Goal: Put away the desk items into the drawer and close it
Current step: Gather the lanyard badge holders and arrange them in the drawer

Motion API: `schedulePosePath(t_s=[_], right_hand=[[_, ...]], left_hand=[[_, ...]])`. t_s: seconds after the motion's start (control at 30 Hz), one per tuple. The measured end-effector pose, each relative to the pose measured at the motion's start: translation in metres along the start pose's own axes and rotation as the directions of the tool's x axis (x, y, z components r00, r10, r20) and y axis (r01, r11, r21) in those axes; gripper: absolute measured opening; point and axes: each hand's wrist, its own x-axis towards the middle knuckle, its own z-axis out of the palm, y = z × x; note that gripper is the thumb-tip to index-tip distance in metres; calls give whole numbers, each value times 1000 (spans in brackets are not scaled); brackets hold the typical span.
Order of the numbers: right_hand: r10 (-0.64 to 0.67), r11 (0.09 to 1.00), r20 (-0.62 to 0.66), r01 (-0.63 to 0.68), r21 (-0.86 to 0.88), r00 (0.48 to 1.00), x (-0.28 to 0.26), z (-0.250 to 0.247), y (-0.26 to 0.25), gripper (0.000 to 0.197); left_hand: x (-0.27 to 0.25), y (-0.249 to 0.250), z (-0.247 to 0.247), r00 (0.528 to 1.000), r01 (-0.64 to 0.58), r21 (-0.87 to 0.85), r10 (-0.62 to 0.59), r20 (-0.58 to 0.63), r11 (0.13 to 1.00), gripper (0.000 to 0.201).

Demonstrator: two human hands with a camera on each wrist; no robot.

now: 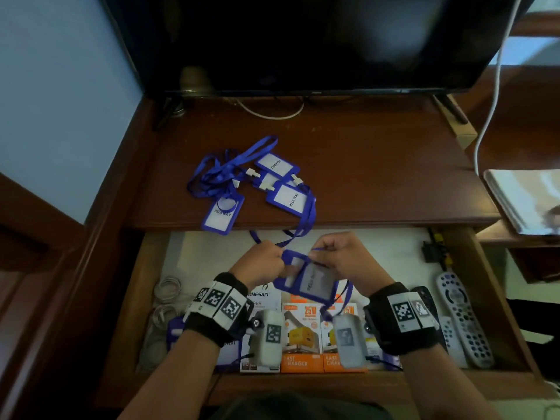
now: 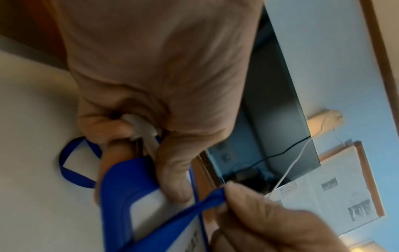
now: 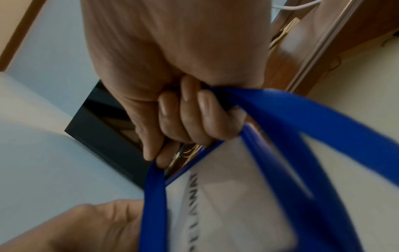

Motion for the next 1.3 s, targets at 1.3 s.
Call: schedulePosePath(t_s=[1.3], right_hand=[[-166,986,-20,166,30,986,-13,16,-14,25]], left_hand=[[-21,-15,-12,994,-84,-129,75,-73,988,18]])
